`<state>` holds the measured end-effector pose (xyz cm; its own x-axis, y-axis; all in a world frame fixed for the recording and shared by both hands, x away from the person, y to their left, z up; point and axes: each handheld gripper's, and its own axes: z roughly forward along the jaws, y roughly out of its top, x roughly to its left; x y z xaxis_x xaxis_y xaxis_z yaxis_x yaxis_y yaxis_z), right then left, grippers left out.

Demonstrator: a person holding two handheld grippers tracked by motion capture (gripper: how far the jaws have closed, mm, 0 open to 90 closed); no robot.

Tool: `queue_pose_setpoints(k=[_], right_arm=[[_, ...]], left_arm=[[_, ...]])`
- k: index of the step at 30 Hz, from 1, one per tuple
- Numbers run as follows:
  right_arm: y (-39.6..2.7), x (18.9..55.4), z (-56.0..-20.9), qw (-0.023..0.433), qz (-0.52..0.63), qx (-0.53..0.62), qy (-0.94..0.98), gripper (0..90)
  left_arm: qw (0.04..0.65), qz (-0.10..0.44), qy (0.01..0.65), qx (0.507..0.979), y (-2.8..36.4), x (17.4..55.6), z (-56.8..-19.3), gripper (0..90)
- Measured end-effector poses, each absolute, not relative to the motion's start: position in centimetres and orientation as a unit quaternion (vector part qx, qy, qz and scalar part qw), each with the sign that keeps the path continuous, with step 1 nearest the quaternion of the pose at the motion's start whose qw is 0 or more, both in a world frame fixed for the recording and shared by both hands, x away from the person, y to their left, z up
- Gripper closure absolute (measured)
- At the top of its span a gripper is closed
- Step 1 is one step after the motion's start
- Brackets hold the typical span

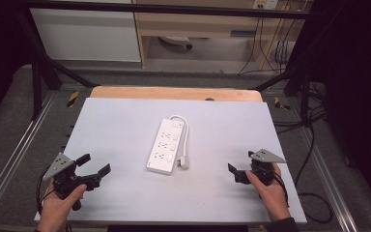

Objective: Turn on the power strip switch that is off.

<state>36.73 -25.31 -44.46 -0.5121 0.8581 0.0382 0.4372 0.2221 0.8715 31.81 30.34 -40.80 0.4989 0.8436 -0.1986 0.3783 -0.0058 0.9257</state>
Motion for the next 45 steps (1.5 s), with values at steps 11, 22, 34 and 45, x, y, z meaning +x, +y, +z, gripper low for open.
queue_pose_setpoints(k=[11, 22, 34, 45], right_arm=[[-24.9, 36.5, -44.4, 0.234, 0.445, 0.427, 0.751, 3.4], [-24.8, 36.6, -44.5, 0.233, 0.444, 0.424, 0.754, 3.2], [-24.9, 36.6, -44.4, 0.233, 0.447, 0.427, 0.751, 3.1], [-25.0, 36.5, -44.4, 0.233, 0.448, 0.431, 0.748, 3.1]], left_arm=[[0.556, 0.207, 0.437, 0.676, 29.6, 31.8, -40.1, 5.9], [0.566, 0.212, 0.416, 0.679, 28.7, 31.9, -39.0, 5.2], [0.575, 0.21, 0.414, 0.673, 28.1, 32.4, -38.2, 5.7], [0.577, 0.21, 0.408, 0.675, 27.1, 32.7, -37.2, 5.9]])
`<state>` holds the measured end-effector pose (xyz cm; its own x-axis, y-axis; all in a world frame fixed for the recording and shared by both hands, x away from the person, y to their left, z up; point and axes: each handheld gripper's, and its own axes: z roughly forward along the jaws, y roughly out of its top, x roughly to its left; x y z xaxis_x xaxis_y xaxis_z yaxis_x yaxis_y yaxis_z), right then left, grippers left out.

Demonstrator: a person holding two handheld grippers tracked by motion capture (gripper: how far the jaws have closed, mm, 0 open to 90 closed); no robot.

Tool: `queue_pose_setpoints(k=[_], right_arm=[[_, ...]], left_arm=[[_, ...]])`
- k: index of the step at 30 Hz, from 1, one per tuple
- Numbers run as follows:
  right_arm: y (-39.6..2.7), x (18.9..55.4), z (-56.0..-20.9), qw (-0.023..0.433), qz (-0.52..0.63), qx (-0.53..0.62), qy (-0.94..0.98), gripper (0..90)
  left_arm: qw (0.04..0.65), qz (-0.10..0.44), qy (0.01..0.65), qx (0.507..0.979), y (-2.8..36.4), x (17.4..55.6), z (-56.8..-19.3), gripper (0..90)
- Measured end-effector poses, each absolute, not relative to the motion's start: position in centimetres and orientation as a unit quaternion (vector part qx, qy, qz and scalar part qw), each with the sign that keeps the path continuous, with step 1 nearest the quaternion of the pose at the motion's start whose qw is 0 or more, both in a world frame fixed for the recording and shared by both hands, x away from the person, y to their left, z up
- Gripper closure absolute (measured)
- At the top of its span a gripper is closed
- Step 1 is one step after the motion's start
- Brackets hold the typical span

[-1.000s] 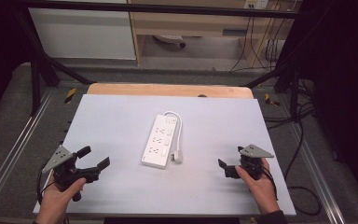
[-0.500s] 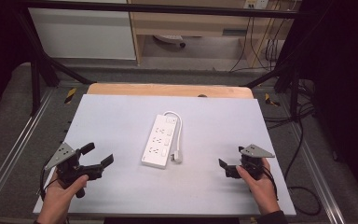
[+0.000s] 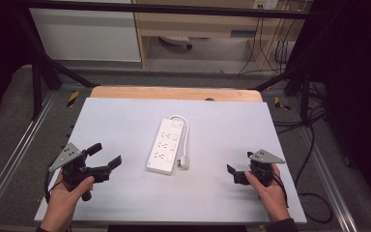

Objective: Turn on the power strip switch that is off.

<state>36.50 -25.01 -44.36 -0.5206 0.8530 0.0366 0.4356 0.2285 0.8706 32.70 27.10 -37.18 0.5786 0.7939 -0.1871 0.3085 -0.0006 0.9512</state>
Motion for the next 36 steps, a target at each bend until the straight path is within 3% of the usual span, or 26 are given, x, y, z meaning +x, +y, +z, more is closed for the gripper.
queue_pose_setpoints(k=[36], right_arm=[[-25.2, 36.5, -44.3, 0.232, 0.451, 0.435, 0.744, 3.0]], left_arm=[[0.566, 0.181, 0.379, 0.71, 22.4, 34.8, -34.6, 6.3]])
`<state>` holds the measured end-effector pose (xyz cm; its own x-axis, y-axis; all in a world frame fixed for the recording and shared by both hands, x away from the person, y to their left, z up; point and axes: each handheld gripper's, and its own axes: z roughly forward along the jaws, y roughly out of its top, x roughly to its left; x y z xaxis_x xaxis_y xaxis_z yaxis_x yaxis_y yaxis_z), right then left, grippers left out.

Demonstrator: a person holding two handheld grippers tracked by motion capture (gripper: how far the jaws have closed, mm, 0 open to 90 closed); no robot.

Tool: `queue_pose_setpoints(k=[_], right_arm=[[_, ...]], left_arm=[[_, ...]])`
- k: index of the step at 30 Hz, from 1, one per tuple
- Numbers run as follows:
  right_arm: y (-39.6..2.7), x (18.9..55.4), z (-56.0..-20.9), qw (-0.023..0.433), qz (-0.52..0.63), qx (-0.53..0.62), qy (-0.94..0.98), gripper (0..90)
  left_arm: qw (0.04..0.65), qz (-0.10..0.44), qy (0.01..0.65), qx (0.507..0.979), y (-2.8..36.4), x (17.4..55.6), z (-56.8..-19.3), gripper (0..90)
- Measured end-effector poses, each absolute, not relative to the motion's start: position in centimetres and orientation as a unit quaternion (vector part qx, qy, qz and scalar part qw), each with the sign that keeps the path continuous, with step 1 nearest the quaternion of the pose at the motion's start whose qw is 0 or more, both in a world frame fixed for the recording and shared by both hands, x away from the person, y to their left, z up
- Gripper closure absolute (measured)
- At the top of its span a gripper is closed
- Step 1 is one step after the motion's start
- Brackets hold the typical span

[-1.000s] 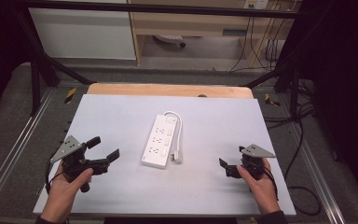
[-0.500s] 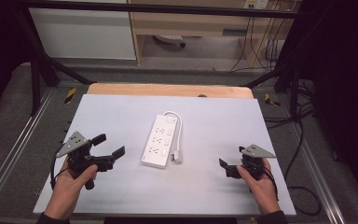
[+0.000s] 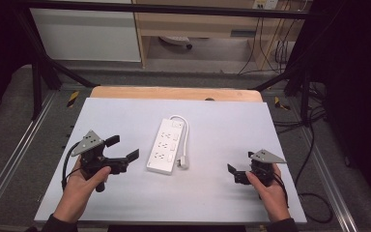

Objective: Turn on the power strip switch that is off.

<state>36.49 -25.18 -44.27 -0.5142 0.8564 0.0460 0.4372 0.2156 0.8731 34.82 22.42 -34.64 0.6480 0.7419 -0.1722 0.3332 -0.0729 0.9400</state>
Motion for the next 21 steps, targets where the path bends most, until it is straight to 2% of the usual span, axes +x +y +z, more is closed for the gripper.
queue_pose_setpoints(k=[21], right_arm=[[-25.2, 36.4, -44.2, 0.231, 0.452, 0.435, 0.744, 2.9]], left_arm=[[0.564, 0.18, 0.352, 0.725, 18.7, 37.0, -34.4, 6.3]])
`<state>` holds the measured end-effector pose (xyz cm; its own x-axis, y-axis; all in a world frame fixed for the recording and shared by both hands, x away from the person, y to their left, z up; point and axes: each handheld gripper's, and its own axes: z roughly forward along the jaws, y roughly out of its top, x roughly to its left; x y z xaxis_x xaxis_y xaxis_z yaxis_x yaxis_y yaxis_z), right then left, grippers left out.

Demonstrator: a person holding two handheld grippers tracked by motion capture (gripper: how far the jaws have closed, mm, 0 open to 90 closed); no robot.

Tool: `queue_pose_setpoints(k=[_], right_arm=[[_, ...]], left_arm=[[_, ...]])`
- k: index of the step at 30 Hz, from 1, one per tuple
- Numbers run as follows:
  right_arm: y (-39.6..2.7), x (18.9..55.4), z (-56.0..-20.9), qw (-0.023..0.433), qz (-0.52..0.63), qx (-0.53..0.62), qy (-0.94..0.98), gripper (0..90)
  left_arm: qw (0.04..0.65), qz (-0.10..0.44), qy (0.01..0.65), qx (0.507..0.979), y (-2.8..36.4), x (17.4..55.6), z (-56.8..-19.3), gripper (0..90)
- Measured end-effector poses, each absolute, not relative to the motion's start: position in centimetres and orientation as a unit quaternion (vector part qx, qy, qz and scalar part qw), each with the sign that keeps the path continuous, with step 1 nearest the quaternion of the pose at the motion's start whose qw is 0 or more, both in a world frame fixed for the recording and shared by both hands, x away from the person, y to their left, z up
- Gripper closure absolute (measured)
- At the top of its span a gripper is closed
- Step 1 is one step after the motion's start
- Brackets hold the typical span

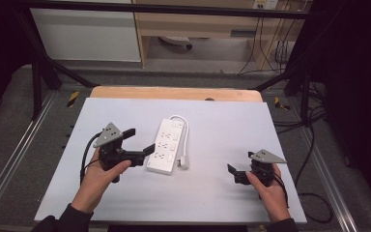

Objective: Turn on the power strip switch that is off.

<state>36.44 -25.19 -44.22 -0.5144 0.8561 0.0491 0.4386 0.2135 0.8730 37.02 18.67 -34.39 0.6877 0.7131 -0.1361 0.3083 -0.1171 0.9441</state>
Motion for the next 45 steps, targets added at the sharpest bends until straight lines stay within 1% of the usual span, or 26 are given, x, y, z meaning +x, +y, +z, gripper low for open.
queue_pose_setpoints(k=[11, 24, 45], right_arm=[[-25.2, 36.5, -44.2, 0.23, 0.451, 0.436, 0.744, 3.0], [-25.4, 36.5, -44.1, 0.229, 0.453, 0.439, 0.742, 2.9], [-25.7, 36.5, -44.1, 0.228, 0.453, 0.441, 0.74, 2.9]], left_arm=[[0.559, 0.182, 0.348, 0.73, 17.4, 37.9, -34.3, 8.4], [0.552, 0.171, 0.342, 0.741, 16.6, 38.6, -34.5, 5.2], [0.54, 0.174, 0.345, 0.748, 15.7, 39.9, -34.8, 5.5]])
